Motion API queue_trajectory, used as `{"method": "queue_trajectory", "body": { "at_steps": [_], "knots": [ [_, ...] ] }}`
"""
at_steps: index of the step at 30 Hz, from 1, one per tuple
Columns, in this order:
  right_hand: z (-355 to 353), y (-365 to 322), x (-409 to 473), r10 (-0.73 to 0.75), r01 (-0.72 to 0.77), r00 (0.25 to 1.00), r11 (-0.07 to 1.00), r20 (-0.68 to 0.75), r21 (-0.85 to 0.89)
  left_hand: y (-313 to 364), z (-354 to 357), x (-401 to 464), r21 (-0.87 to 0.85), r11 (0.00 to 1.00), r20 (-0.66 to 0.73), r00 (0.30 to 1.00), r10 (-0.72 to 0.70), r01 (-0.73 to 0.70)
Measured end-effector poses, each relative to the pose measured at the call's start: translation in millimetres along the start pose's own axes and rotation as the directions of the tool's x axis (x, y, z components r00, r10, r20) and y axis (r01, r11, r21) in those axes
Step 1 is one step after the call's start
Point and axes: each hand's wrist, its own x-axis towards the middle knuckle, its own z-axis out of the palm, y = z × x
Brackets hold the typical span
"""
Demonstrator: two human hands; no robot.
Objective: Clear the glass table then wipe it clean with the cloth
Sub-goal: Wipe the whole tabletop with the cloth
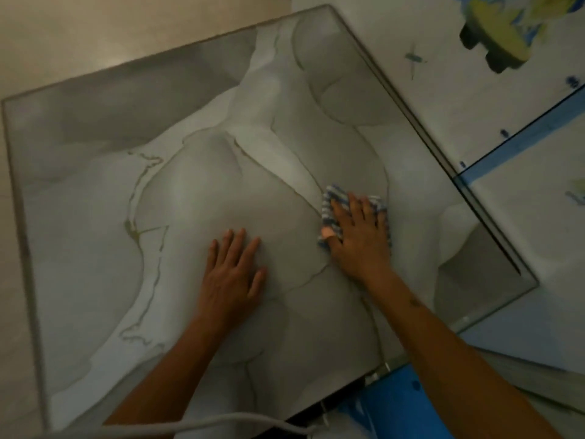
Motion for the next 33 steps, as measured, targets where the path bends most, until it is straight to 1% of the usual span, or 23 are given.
{"method": "queue_trajectory", "body": {
  "at_steps": [4, 6, 10, 13, 14, 17, 18, 20, 21, 22, 23, 24, 25, 26, 27, 28, 29, 30, 31, 32, 33],
  "knots": [
    [10, -48, -86, -0.111, 0.110, 0.993, 0.993, 0.033, 0.040, -2, -3, -4, -0.058, 0.998, 0.008, 1.000, -0.001, 0.001],
    [18, -68, -125, -0.141, 0.138, 0.988, 0.989, 0.057, 0.053, 0, -5, -6, -0.078, 0.997, 0.009, 1.000, 0.002, -0.001],
    [35, -98, -180, -0.132, 0.133, 0.989, 0.991, 0.060, -0.021, 0, -5, -33, -0.047, 0.999, 0.030, 0.999, 0.022, -0.021],
    [39, -122, -215, -0.126, 0.126, 0.990, 0.992, 0.061, -0.003, 1, -4, -68, -0.036, 0.998, 0.047, 0.998, 0.049, -0.047],
    [43, -127, -226, -0.117, 0.117, 0.992, 0.993, 0.035, -0.002, -1, -4, -80, -0.036, 0.998, 0.058, 0.996, 0.060, -0.058],
    [51, -138, -258, -0.019, 0.022, 0.999, 0.998, -0.049, 0.051, -11, -9, -110, -0.008, 0.994, 0.081, 0.991, 0.110, -0.110],
    [52, -136, -270, -0.009, 0.015, 0.996, 0.998, -0.085, 0.067, -14, -10, -115, 0.001, 0.993, 0.092, 0.989, 0.115, -0.116],
    [48, -131, -293, -0.046, 0.058, 0.990, 0.994, -0.131, 0.091, -25, -16, -125, 0.000, 0.995, 0.089, 0.991, 0.101, -0.101],
    [45, -128, -302, -0.004, 0.024, 0.992, 0.987, -0.129, 0.157, -31, -19, -129, -0.002, 0.996, 0.084, 0.992, 0.094, -0.094],
    [42, -125, -311, 0.162, -0.120, 0.983, 0.923, -0.086, 0.365, -36, -22, -133, -0.004, 0.996, 0.080, 0.993, 0.090, -0.089],
    [35, -120, -316, 0.456, -0.351, 0.890, 0.667, 0.012, 0.657, -43, -25, -137, -0.007, 0.996, 0.084, 0.993, 0.086, -0.086],
    [29, -112, -319, 0.715, -0.517, 0.683, 0.333, 0.146, 0.788, -48, -27, -140, -0.003, 0.996, 0.086, 0.992, 0.088, -0.088],
    [21, -100, -320, 0.833, -0.654, 0.420, 0.004, 0.359, 0.757, -53, -30, -142, -0.002, 0.996, 0.087, 0.992, 0.089, -0.089],
    [11, -90, -320, 0.843, -0.660, 0.282, -0.175, 0.458, 0.730, -56, -32, -144, 0.002, 0.996, 0.087, 0.992, 0.092, -0.093],
    [0, -84, -315, 0.868, -0.675, 0.221, -0.192, 0.444, 0.712, -58, -33, -144, 0.003, 0.995, 0.088, 0.991, 0.096, -0.096],
    [-12, -81, -304, 0.917, -0.687, 0.236, -0.076, 0.320, 0.723, -59, -33, -144, 0.002, 0.995, 0.080, 0.992, 0.098, -0.098],
    [-24, -83, -289, 0.932, -0.671, 0.327, 0.114, 0.154, 0.732, -58, -34, -141, -0.002, 0.995, 0.069, 0.993, 0.099, -0.099],
    [-30, -89, -274, 0.889, -0.620, 0.458, 0.331, -0.014, 0.712, -57, -36, -138, -0.001, 0.995, 0.055, 0.994, 0.097, -0.097],
    [-36, -95, -255, 0.783, -0.538, 0.606, 0.535, -0.141, 0.651, -54, -35, -133, -0.009, 0.995, 0.055, 0.993, 0.101, -0.100],
    [-34, -106, -237, 0.643, -0.459, 0.731, 0.710, -0.227, 0.534, -52, -35, -129, -0.014, 0.995, 0.055, 0.993, 0.104, -0.103],
    [-23, -114, -221, 0.488, -0.387, 0.838, 0.848, -0.246, 0.362, -48, -32, -123, -0.018, 0.994, 0.062, 0.992, 0.113, -0.112]
  ]
}}
